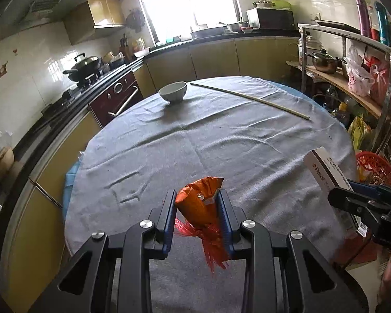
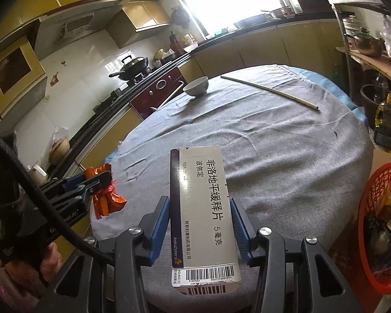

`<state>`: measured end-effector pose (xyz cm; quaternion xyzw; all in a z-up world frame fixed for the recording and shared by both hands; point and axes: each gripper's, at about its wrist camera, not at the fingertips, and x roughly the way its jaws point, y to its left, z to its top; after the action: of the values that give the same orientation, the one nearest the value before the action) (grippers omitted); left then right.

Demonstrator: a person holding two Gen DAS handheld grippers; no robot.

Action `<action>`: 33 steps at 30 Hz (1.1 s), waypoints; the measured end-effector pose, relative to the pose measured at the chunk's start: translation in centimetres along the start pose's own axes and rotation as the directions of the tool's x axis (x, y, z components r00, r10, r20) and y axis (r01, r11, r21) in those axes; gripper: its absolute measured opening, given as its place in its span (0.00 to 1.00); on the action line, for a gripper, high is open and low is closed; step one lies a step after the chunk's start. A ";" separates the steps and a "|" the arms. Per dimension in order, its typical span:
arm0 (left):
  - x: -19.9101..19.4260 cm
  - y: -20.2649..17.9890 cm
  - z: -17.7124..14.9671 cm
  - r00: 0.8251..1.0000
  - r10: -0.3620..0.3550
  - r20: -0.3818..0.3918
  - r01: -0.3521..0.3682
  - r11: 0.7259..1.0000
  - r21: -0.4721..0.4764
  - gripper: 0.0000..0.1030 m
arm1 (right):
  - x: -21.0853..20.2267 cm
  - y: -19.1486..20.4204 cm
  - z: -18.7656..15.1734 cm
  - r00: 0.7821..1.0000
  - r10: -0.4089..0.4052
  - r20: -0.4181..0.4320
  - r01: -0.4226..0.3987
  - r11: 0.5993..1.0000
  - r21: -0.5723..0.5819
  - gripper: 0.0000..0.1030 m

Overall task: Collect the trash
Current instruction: 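Lift the white box with the right tool while the left lifts the orange wrapper, then carry the held white box and orange wrapper toward the red basket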

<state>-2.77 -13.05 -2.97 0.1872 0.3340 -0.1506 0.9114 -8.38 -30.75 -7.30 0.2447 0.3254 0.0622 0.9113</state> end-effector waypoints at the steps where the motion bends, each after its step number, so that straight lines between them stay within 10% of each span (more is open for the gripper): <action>1: -0.2 -0.1 0.0 1.000 0.002 0.004 -0.002 1.000 0.003 0.32 | -0.1 0.1 0.0 1.000 0.000 0.002 0.000 1.000 0.000 0.48; 33: -1.9 -3.6 0.4 0.999 0.002 0.042 -0.006 0.997 0.080 0.32 | -2.3 -0.8 0.1 0.998 0.034 0.054 -0.036 0.999 0.037 0.48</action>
<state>-5.35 -16.11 -2.25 0.2213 0.3082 -0.1659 0.9102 -10.17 -32.12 -6.29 0.2690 0.2979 0.0657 0.9136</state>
